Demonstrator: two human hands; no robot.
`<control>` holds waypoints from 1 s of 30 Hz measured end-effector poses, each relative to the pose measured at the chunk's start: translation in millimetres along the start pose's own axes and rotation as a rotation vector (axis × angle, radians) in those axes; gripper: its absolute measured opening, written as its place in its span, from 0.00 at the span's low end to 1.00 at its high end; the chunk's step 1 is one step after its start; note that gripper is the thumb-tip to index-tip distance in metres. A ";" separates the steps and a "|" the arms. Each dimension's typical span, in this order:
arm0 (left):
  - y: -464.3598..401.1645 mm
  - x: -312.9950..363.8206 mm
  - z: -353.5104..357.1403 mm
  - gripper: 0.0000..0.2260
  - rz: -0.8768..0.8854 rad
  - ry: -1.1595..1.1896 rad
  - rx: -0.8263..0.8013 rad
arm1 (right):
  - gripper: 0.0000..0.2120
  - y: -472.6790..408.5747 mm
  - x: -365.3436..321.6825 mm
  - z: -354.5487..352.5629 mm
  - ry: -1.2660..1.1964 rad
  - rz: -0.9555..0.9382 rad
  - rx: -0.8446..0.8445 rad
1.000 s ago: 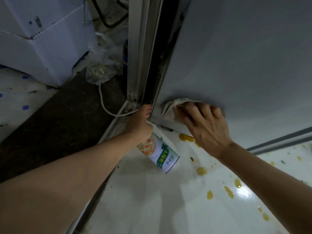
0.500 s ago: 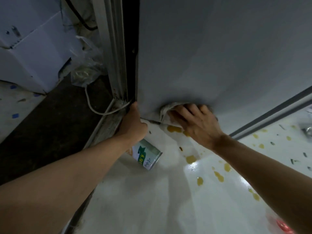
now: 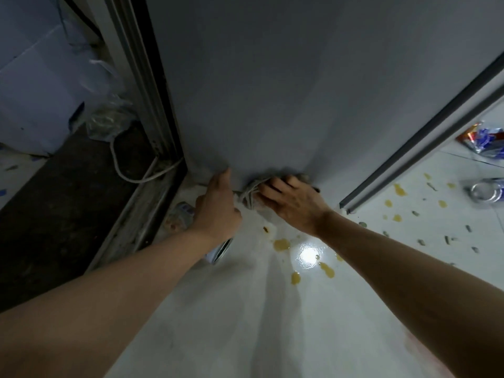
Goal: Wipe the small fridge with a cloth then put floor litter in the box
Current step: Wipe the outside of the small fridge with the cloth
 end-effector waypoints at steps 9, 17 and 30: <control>1.8 6.0 13.2 0.35 0.333 -0.590 -0.109 | 0.30 52.1 39.7 14.8 0.011 0.327 0.180; 5.7 10.6 21.2 0.35 0.434 -0.829 -0.169 | 0.34 54.4 2.6 32.5 0.027 -0.030 -0.128; -5.6 50.6 50.8 0.31 0.849 -1.097 -0.188 | 0.22 118.5 35.9 58.6 -0.049 0.281 0.193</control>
Point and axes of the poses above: each hand's wrist, its own y-axis away from the middle knuckle, its own z-axis out of the palm, x = y × z, the point moved 2 cm from there along -y, towards the middle knuckle, and after that the axes turned 14 degrees about y, right-handed, at the moved point
